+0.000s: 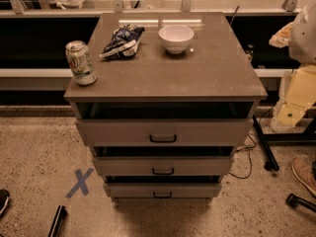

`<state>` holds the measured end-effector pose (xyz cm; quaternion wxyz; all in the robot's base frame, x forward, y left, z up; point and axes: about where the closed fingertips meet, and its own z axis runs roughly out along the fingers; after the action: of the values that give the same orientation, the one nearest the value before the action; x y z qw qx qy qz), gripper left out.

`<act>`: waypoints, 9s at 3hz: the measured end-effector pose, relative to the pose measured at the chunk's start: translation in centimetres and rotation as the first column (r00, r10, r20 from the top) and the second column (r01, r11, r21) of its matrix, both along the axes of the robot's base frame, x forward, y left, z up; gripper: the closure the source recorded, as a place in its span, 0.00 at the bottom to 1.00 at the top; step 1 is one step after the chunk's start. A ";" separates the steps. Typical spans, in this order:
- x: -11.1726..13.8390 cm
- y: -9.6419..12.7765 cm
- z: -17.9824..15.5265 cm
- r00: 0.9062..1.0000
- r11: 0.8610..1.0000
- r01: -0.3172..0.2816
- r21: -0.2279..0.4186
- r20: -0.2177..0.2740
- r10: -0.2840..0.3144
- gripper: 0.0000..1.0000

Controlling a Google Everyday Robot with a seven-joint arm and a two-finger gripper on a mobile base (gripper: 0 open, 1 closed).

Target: Open bottom drawer

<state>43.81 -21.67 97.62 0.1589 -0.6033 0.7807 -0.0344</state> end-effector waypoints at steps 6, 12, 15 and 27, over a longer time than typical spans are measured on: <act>-3.2 1.8 -16.2 0.997 0.992 0.031 0.122 -0.069 -0.023 0.00; -1.1 1.9 -47.6 0.988 0.946 -0.153 0.285 0.053 0.144 0.00; 2.1 -2.9 -57.2 0.991 0.871 -0.131 0.474 0.078 0.107 0.00; 4.6 3.2 -78.1 0.970 0.874 -0.201 0.443 -0.033 0.240 0.22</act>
Offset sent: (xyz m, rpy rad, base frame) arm 0.0405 0.0079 -0.1838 0.2514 0.0701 -0.1352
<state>48.38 -18.45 19.47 0.2588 -0.6384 0.7006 0.1860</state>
